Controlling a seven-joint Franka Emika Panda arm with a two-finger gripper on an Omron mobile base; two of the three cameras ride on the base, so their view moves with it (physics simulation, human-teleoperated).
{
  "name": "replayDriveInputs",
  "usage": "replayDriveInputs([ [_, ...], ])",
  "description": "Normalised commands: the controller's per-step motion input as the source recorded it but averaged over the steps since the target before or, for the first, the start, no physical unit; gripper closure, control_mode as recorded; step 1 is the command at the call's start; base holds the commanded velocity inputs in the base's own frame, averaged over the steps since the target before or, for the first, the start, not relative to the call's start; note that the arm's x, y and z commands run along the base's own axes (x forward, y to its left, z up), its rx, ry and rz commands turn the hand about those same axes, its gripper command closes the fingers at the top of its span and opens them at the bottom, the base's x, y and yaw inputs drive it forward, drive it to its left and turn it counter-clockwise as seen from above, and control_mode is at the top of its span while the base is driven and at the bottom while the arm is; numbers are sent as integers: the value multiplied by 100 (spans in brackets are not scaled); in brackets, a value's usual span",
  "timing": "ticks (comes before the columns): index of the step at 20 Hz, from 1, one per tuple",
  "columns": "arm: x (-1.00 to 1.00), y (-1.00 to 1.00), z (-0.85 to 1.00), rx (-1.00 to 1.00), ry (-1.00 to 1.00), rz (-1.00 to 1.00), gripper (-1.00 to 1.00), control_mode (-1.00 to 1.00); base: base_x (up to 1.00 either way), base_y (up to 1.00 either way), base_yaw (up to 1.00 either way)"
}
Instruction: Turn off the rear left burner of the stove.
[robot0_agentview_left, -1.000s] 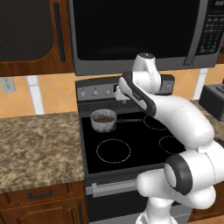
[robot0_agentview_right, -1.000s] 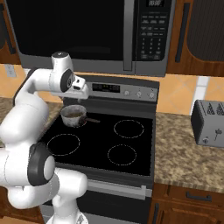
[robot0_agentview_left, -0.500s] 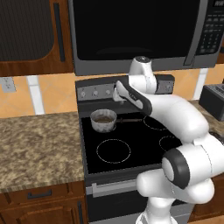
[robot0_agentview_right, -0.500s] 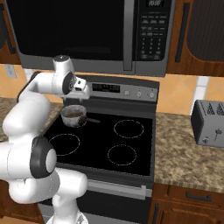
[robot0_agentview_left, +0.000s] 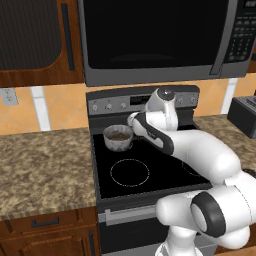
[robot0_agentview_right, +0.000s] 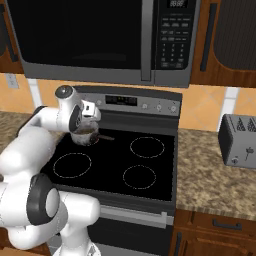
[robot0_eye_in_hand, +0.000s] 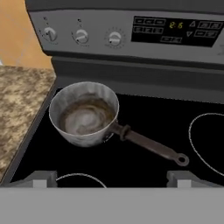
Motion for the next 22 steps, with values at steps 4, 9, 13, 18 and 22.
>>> replayDriveInputs([
  [4, 5, 19, 7, -3, -6, 5, -100, -100, 0, 0, 0],
  [9, 13, 30, 11, -3, -1, 3, -100, -100, 0, 0, 0],
  [13, 12, 37, 0, -3, -2, 0, -100, -100, 0, 0, 0],
  [18, 15, 33, 0, -3, -7, 0, -100, -100, 0, 0, 0],
  [22, 6, 6, 1, -5, -3, 4, -100, -100, 0, 0, 0],
])
